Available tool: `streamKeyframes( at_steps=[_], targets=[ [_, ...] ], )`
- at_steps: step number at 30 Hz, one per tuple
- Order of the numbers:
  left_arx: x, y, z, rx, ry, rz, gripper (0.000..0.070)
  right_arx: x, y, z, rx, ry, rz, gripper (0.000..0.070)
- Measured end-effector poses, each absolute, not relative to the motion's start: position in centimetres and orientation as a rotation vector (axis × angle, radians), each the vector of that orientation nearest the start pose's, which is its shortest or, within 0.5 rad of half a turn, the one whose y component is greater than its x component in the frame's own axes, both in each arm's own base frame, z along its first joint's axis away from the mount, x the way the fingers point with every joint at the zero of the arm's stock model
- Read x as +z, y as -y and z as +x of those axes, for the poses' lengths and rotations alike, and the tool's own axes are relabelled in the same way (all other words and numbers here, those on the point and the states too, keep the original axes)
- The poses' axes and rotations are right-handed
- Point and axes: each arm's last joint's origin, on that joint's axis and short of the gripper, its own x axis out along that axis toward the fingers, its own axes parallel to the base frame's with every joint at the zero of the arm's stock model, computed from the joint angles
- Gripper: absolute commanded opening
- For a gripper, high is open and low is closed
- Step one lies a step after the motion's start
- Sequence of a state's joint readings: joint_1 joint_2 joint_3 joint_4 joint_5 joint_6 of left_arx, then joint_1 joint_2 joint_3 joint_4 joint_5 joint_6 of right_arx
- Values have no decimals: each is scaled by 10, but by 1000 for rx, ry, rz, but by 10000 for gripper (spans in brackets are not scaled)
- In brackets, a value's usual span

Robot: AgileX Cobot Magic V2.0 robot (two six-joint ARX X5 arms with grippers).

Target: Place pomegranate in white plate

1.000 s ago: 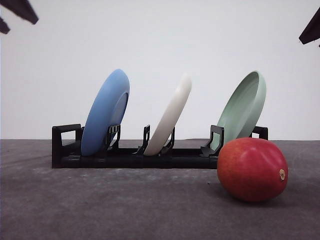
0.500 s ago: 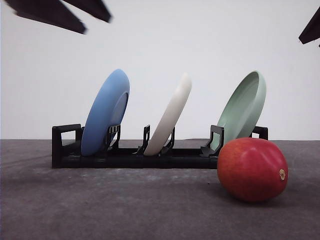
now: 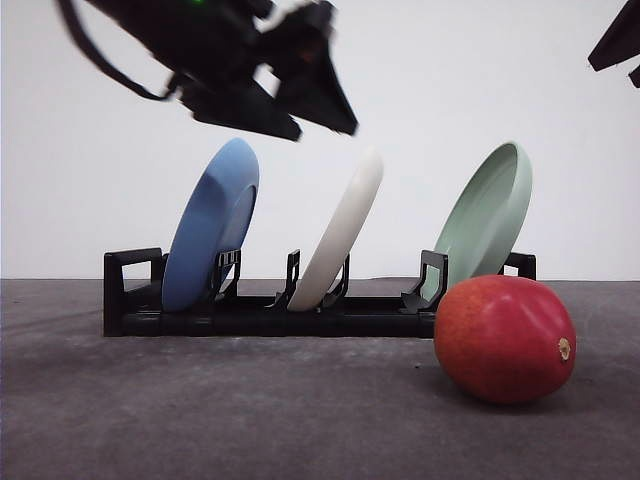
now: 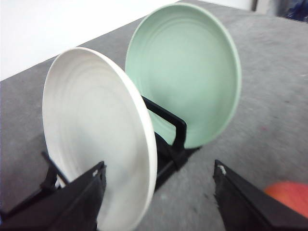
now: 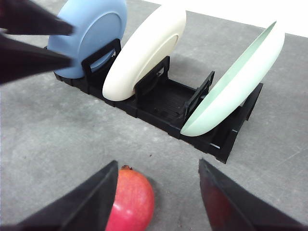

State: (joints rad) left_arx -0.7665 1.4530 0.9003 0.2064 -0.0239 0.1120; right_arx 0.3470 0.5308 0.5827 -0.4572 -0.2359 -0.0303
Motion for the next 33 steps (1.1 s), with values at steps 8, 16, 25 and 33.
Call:
streamKeyframes(
  at_steps=[8, 16, 25, 33],
  targets=[
    [241, 255, 267, -688, -394, 296, 431, 272, -48, 112, 581, -402, -52, 339],
    [235, 276, 290, -642, -513, 302, 428, 272, -48, 112, 581, -402, -52, 339],
    [235, 277, 290, -636, -520, 290, 150, 272, -48, 112, 580, -402, -52, 339],
    [236, 278, 290, -621, -525, 259, 10, 272, -48, 112, 580, -402, -52, 339]
  ],
)
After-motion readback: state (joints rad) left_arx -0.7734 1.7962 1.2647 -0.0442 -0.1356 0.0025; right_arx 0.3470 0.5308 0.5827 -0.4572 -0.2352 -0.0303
